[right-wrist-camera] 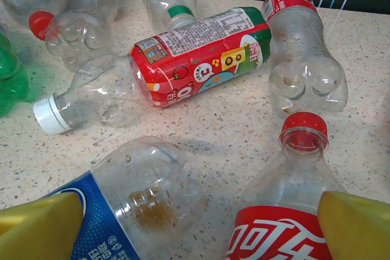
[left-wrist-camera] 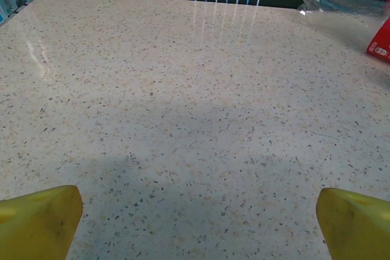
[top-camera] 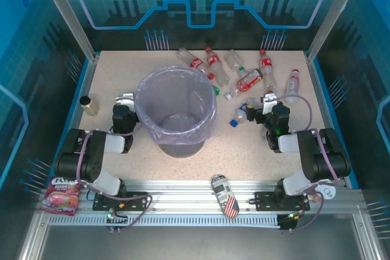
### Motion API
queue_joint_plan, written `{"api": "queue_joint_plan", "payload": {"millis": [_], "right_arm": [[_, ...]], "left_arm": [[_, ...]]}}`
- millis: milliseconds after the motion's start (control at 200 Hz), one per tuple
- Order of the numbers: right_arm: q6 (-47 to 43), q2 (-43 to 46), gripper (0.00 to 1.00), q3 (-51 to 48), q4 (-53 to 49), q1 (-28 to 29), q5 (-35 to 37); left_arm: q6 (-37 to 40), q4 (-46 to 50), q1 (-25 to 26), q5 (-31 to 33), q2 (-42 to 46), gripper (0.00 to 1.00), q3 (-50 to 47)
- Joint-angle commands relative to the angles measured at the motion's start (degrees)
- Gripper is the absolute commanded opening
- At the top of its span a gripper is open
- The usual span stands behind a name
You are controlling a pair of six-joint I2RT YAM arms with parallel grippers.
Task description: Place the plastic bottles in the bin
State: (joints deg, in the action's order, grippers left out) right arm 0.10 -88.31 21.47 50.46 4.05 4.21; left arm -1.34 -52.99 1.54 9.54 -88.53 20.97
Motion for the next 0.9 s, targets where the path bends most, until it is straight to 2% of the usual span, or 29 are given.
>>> {"api": "queue_joint_plan", "payload": {"millis": [0, 830, 896], "right_arm": [[-0.76, -0.02, 1.00, 1.29, 0.74, -0.37, -0.25], [-0.10, 0.07, 1.00, 1.42, 0.32, -1.35, -2.15], [0.21, 0.36, 1.00, 1.32, 0.40, -1.44, -2.21]], "left_arm": [[1.08, -0.56, -0.41, -1.19, -0.50, 0.99, 0.69], [0.73, -0.11, -0.75, -1.89, -0.33, 0.99, 0.92], [-0.23, 2.12, -0.99, 0.21, 1.26, 0.97, 1.60]]}}
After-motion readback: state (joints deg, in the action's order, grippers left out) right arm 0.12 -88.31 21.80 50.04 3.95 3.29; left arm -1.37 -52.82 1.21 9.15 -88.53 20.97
